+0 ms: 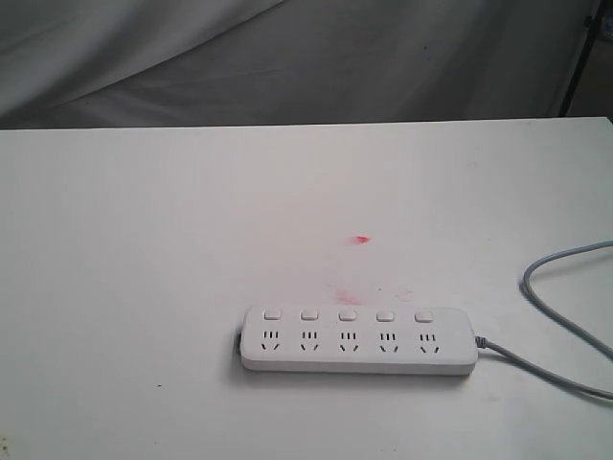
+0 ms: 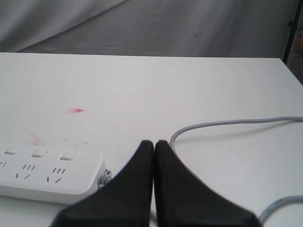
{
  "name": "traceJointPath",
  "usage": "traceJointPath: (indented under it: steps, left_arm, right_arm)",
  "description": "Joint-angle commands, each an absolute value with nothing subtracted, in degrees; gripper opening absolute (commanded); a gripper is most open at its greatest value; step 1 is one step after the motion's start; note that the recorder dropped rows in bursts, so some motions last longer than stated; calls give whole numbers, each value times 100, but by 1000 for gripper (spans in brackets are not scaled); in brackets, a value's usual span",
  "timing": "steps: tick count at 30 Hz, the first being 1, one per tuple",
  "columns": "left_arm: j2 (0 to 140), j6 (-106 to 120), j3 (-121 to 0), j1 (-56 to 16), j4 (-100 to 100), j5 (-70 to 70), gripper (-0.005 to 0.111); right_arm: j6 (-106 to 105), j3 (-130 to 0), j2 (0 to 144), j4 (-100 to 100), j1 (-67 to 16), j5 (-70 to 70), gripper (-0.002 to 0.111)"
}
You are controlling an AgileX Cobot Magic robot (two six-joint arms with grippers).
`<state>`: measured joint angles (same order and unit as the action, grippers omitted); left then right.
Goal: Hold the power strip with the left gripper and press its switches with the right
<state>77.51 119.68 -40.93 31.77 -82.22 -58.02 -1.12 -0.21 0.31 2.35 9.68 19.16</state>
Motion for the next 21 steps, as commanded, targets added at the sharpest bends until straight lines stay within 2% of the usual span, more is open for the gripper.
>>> traceJointPath:
  steps: [1,13,21]
  left_arm:
    - [7759,11995,-4135,3204,-8364,-6179,0]
    - [7759,11995,-4171,3173,-8596,-6860,0]
    - [8260,11995,-5026,2337,-7379,-6936,0]
  right_arm:
    - [-104,0,0,225,981,1908,0]
    - [-104,0,0,225,981,1908,0]
    - [-104,0,0,225,981,1908,0]
